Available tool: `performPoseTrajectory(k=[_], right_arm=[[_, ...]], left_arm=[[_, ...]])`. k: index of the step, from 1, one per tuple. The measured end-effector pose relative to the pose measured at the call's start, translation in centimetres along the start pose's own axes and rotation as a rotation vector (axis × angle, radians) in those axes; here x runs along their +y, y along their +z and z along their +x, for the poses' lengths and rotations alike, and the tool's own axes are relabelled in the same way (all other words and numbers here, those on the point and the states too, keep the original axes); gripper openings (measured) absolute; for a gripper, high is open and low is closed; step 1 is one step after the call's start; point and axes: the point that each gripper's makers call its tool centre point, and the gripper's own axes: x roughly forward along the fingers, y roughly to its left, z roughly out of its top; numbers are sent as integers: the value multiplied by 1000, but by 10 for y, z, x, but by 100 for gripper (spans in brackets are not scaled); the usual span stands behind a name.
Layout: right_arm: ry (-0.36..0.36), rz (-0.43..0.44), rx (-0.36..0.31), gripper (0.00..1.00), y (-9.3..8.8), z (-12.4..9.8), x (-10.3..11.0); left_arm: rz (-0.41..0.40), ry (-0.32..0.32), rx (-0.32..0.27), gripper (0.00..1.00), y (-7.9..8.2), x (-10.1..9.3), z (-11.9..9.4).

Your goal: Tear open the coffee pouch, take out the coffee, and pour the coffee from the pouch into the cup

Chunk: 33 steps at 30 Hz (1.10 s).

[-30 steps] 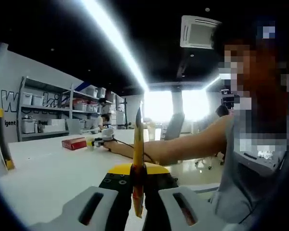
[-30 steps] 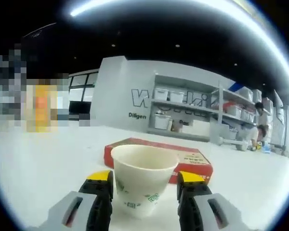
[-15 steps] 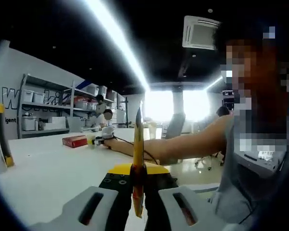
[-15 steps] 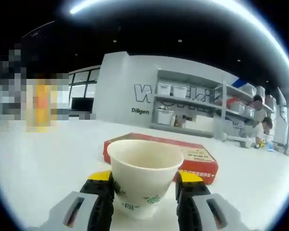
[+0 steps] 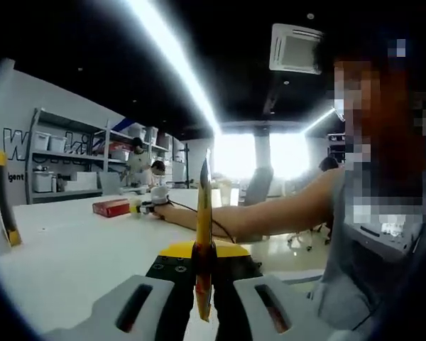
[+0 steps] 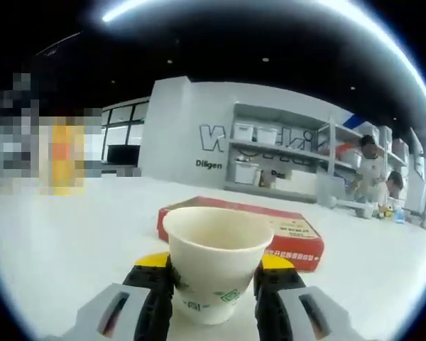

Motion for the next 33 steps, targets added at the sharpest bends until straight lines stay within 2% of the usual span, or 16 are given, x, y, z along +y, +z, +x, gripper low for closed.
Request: performPoseTrajectory(k=[6, 10, 14, 19, 25, 30, 33], right_arm=[[34, 45, -14, 44, 4, -12, 12], [43, 64, -27, 43, 5, -30, 22], [44, 105, -66, 43, 11, -53, 33], [65, 106, -85, 43, 14, -75, 53], [167, 79, -107, 42, 24, -104, 102], [283, 60, -112, 42, 27, -134, 153], [370, 112, -145, 42, 35, -150, 181]], left_arm=[[-7, -7, -8, 10, 0, -2, 1], [-3, -27, -35, 10, 9, -9, -3], [1, -45, -43, 10, 11, -17, -5], [11, -71, -49, 10, 15, -33, -4], [42, -87, -63, 10, 27, -50, -5], [75, -97, -58, 10, 32, -61, -6], [75, -96, -69, 10, 36, -62, -12]])
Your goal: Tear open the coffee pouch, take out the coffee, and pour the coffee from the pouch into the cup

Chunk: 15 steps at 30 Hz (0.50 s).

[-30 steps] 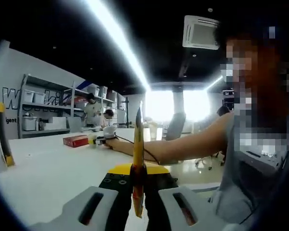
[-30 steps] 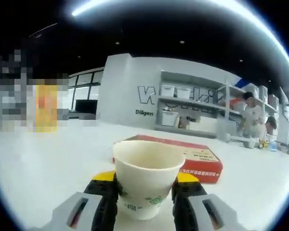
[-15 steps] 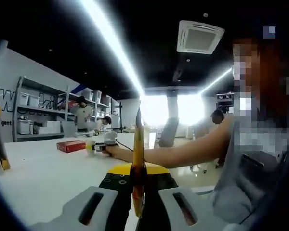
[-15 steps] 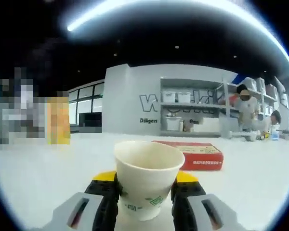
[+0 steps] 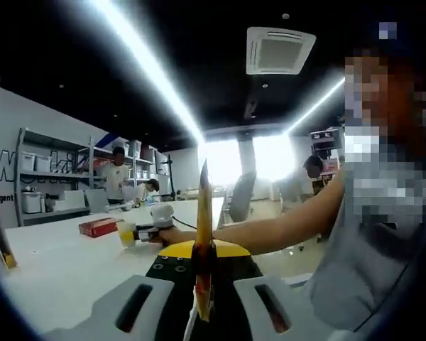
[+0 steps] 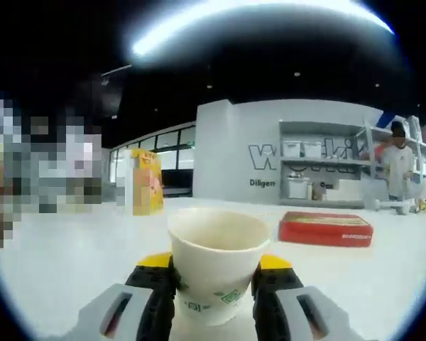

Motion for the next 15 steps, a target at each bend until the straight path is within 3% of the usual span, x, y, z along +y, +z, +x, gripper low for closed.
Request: performPoseTrajectory(k=[3, 9, 15], right_arm=[[98, -14, 7, 42, -1, 0, 31], [334, -66, 21, 42, -3, -2, 116], [486, 0, -21, 42, 6, -3, 182]], left_arm=[[5, 3, -9, 10, 4, -1, -5], [10, 11, -26, 10, 12, 0, -12], [9, 18, -23, 10, 13, 2, -13]])
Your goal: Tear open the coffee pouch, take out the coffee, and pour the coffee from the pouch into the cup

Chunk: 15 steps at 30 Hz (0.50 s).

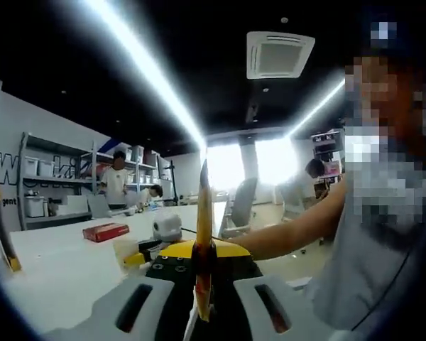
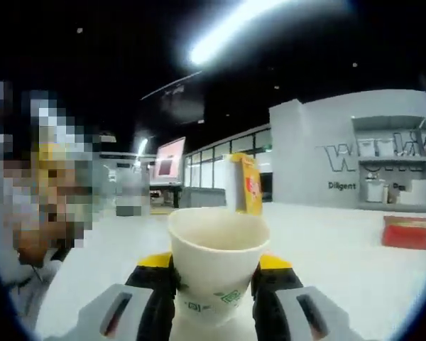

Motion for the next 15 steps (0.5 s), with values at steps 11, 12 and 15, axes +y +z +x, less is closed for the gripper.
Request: performPoseTrajectory(k=[11, 12, 15], right_arm=[[257, -35, 35, 42, -6, 37, 94], [278, -44, 38, 41, -6, 39, 100], [319, -58, 49, 41, -9, 48, 116]], left_arm=[[3, 4, 2, 10, 2, 0, -4], [3, 5, 1, 10, 2, 1, -5], [1, 7, -4, 10, 3, 2, -6]])
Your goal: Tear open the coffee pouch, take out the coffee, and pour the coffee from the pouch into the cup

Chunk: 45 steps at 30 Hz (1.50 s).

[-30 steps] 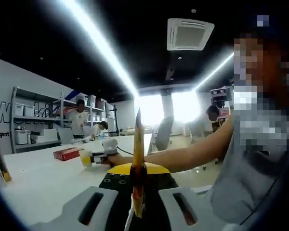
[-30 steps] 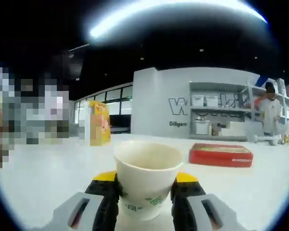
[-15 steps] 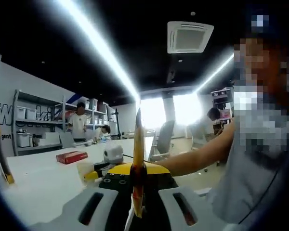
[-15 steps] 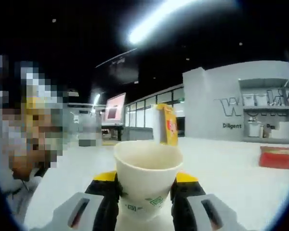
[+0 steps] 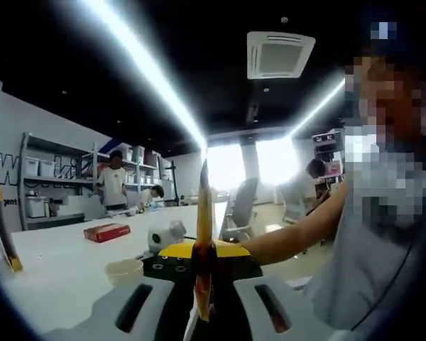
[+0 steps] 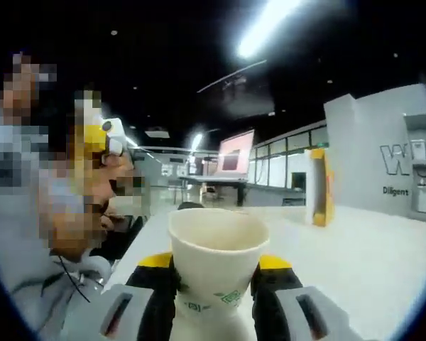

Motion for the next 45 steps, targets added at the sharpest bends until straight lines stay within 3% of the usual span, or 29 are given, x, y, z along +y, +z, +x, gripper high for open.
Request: performPoseTrajectory(k=[6, 18, 34, 45], right_arm=[[58, -28, 59, 42, -10, 14, 11], [117, -42, 47, 43, -11, 9, 21], [121, -64, 44, 46, -13, 7, 16], [118, -51, 27, 49, -9, 5, 12]], left_arm=[[3, 2, -1, 10, 1, -1, -1], [9, 10, 14, 10, -3, 1, 1], [18, 1, 17, 10, -3, -7, 6], [11, 23, 8, 10, -2, 0, 1]])
